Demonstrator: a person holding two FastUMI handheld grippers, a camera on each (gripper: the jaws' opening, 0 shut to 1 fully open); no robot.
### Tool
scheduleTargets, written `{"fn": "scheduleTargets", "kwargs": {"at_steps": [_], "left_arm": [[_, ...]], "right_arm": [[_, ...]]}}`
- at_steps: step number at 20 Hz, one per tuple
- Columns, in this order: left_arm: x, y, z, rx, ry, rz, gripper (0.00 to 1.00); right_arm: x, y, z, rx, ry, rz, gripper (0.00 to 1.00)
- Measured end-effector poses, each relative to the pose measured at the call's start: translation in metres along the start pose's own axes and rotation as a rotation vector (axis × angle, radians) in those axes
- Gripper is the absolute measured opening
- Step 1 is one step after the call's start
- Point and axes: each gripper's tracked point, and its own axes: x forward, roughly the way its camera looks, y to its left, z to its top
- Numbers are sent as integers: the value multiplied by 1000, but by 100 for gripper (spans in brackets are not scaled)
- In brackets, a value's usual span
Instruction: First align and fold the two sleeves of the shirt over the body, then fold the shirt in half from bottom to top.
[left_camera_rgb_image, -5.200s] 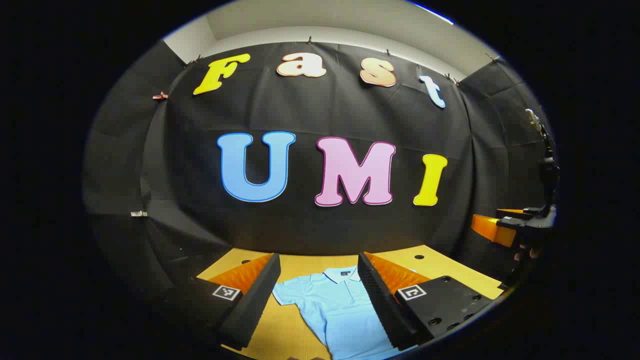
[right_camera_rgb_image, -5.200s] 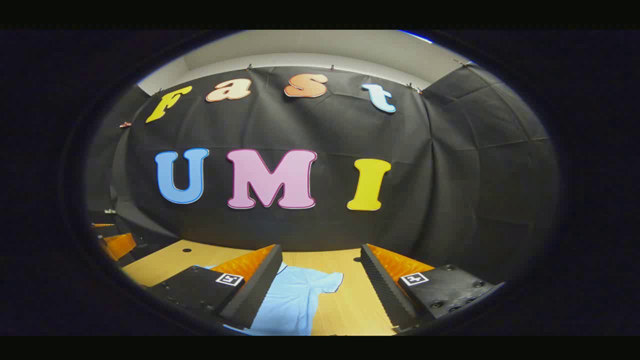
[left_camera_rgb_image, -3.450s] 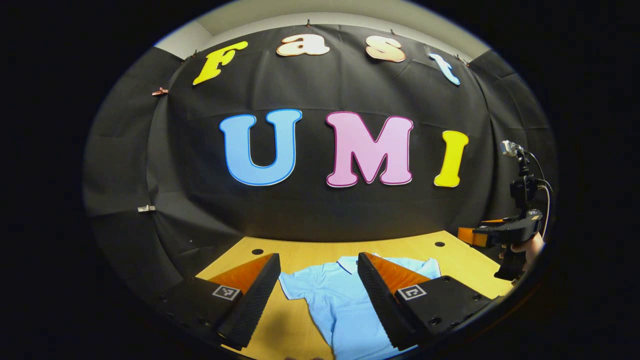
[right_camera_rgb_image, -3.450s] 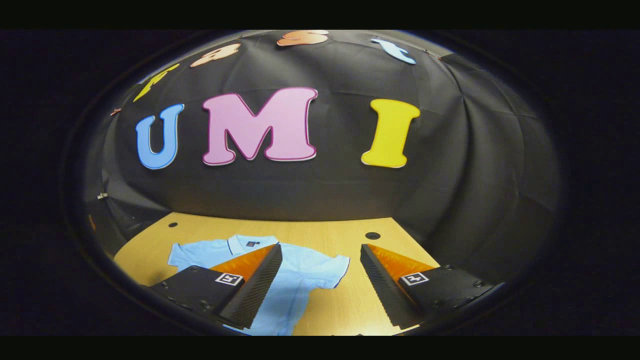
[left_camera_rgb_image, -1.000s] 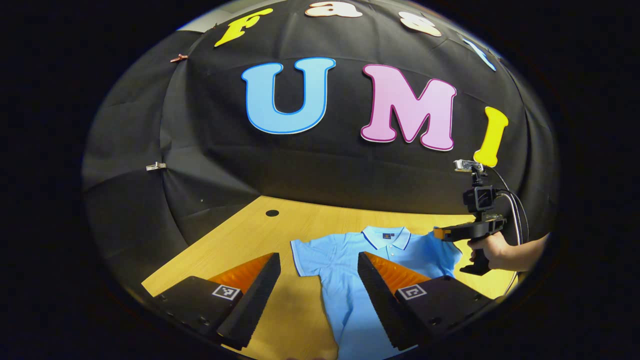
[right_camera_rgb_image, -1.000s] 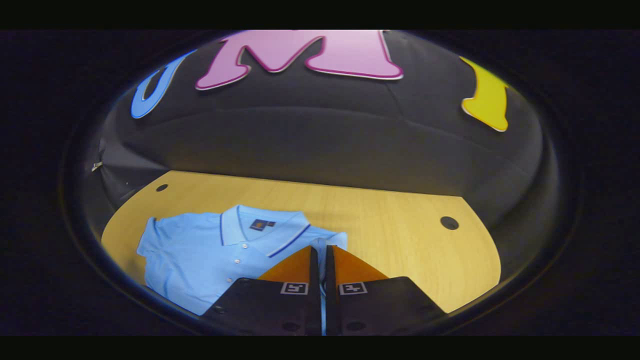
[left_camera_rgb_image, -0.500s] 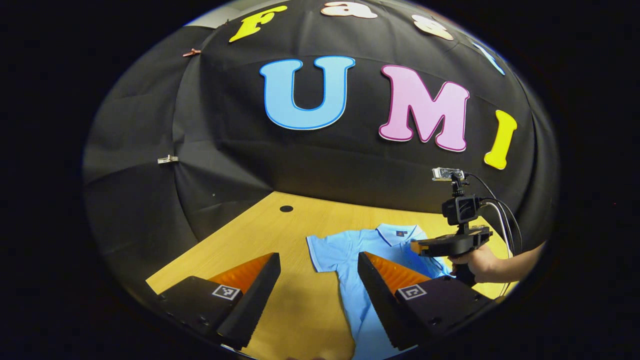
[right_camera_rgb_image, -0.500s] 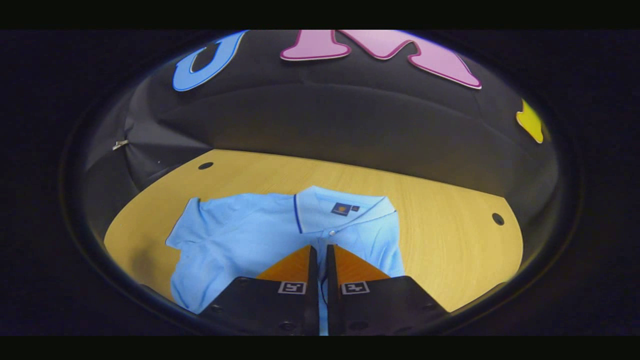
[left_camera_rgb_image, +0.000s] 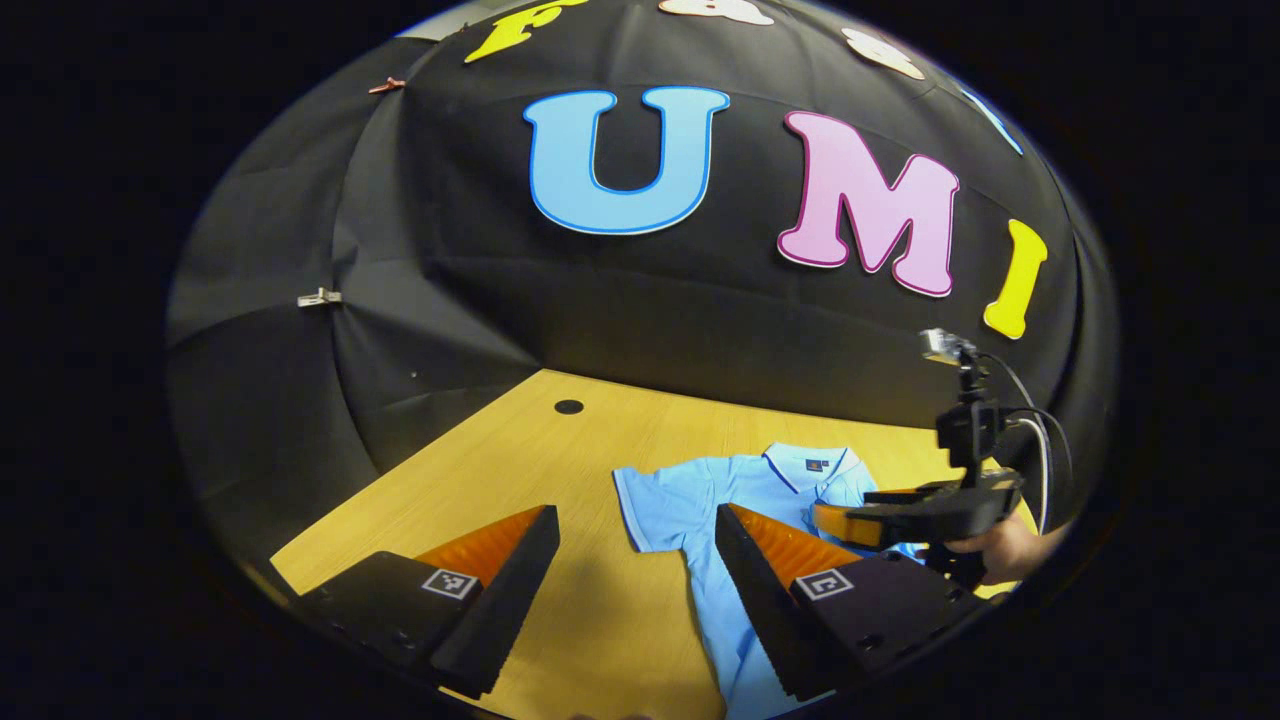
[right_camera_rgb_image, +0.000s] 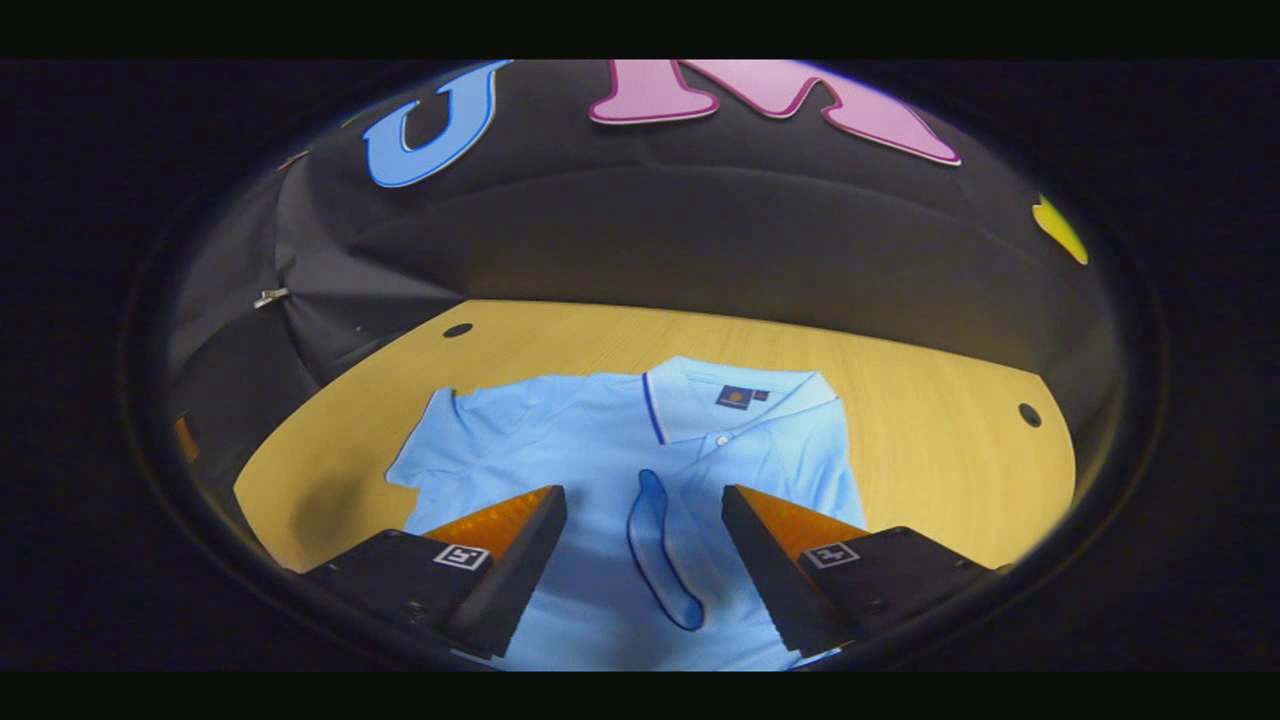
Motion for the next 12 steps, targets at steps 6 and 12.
{"fn": "scheduleTargets", "kwargs": {"at_steps": [6,12], "left_arm": [[92,-2,-7,64,59,-58,98],[193,3,-30,84,112,-49,98]], "right_arm": [[-61,-46,9,-14,-100,-100,98],[-113,-79,-40,34,-70,-173,98]]}}
